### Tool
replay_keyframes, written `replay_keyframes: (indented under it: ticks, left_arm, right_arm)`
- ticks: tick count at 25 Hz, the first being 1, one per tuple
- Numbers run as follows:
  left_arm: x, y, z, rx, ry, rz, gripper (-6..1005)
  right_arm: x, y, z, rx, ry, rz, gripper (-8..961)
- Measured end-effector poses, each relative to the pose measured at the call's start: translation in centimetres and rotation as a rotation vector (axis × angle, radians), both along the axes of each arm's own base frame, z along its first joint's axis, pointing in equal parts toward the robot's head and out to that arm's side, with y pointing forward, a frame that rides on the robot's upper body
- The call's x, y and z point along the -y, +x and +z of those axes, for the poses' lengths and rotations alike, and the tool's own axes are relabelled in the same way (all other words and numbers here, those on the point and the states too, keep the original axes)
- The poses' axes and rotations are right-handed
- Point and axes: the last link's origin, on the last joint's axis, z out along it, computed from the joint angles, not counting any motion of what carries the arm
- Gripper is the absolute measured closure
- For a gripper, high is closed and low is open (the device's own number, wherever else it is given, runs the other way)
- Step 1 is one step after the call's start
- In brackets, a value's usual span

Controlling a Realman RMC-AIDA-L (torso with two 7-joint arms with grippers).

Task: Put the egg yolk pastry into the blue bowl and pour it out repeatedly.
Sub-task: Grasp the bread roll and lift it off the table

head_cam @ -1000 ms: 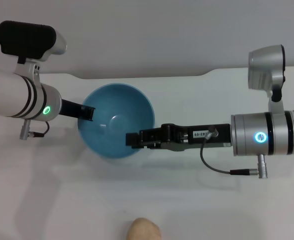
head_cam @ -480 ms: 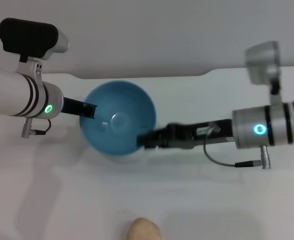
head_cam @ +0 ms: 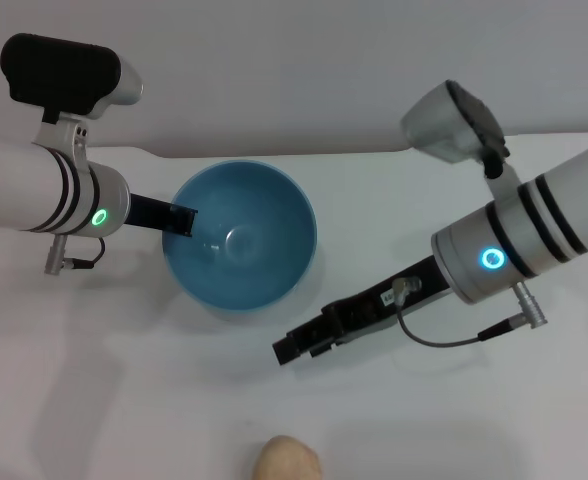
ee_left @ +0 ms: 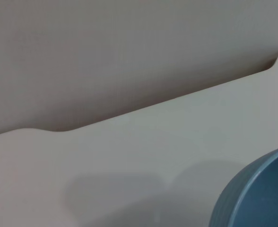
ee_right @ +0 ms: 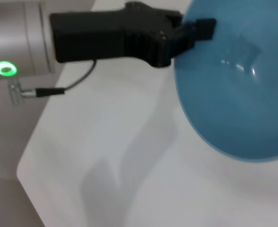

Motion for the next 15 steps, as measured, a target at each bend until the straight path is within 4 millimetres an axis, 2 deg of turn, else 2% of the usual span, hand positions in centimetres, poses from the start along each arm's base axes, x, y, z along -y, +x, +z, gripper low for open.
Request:
replay_keyframes:
  ticks: [8,15]
  left_arm:
    - [-0.1,0.1,0.0,0.0,0.001,-0.004,1001]
    - [-0.2,0.3,0.0,0.002,0.007,-0.01,1001]
  right_arm:
    - [1.8,-0.7,-3.4,0.174,-0.086,0.052,398]
    - [1.9,-0.4,-4.6,0.237,-0.062,0.079,398]
